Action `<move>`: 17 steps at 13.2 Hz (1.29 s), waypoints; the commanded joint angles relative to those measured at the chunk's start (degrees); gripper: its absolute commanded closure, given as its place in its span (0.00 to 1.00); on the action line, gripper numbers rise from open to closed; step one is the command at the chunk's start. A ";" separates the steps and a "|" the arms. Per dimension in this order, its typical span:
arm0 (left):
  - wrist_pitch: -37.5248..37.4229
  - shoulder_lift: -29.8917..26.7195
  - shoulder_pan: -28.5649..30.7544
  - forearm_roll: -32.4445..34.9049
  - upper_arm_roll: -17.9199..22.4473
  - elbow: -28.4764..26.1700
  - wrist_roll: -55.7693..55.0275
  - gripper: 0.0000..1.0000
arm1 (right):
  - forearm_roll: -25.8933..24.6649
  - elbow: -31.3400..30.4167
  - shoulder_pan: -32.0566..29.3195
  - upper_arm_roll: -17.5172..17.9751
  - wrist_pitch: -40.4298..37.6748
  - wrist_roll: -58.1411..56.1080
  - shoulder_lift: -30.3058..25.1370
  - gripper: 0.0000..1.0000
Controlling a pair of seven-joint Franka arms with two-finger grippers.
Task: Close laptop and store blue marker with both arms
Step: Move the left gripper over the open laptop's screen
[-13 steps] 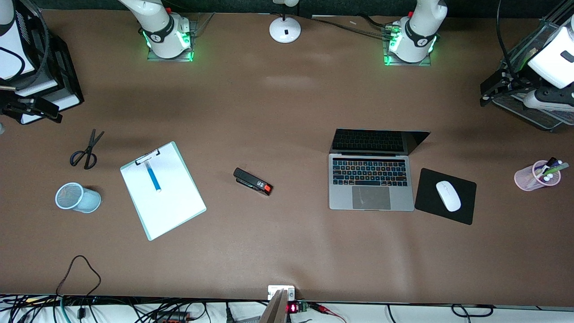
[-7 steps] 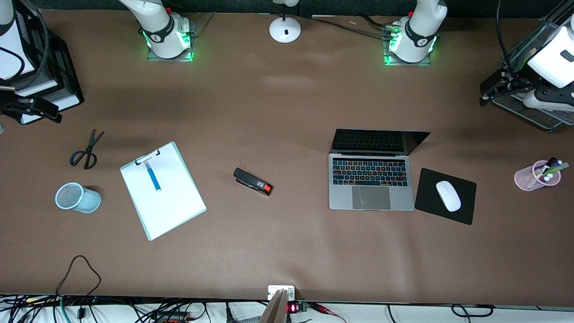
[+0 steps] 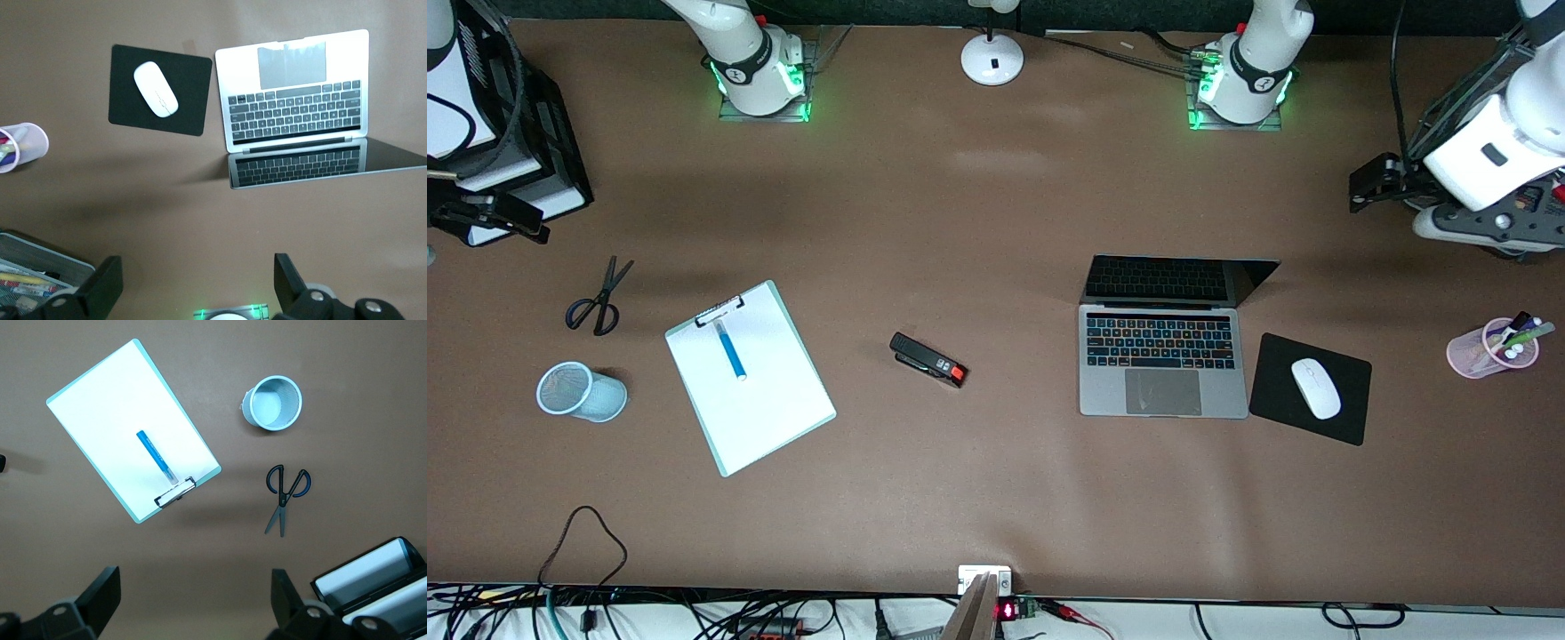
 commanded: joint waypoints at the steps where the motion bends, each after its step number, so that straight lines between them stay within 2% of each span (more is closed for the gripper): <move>1: -1.79 0.26 -0.10 -0.17 -3.03 -0.93 -4.39 0.00 | -0.68 -0.50 -0.04 0.14 0.64 0.90 -0.24 0.00; 3: -1.79 0.52 -0.10 -1.04 -4.88 -3.39 -7.93 0.00 | -0.59 -0.50 -0.13 -0.03 0.37 0.90 -0.33 0.00; 8: -1.53 1.83 -0.10 -4.39 -5.67 -7.52 -11.19 0.00 | -0.15 -0.32 0.13 -0.03 0.72 0.99 -0.33 0.00; 12: -0.65 3.59 -0.10 -4.39 -9.80 -9.89 -19.00 0.00 | 3.80 -0.32 -0.92 -0.21 0.90 0.64 -0.15 0.00; 14: 4.42 3.33 0.07 -4.39 -11.82 -15.32 -20.32 0.00 | 3.54 -0.41 -0.74 -0.21 0.20 0.29 -0.77 0.00; 17: 7.87 4.38 -0.10 -4.39 -12.97 -19.21 -20.68 0.00 | 3.10 -0.32 -0.39 0.14 0.11 0.20 -1.30 0.00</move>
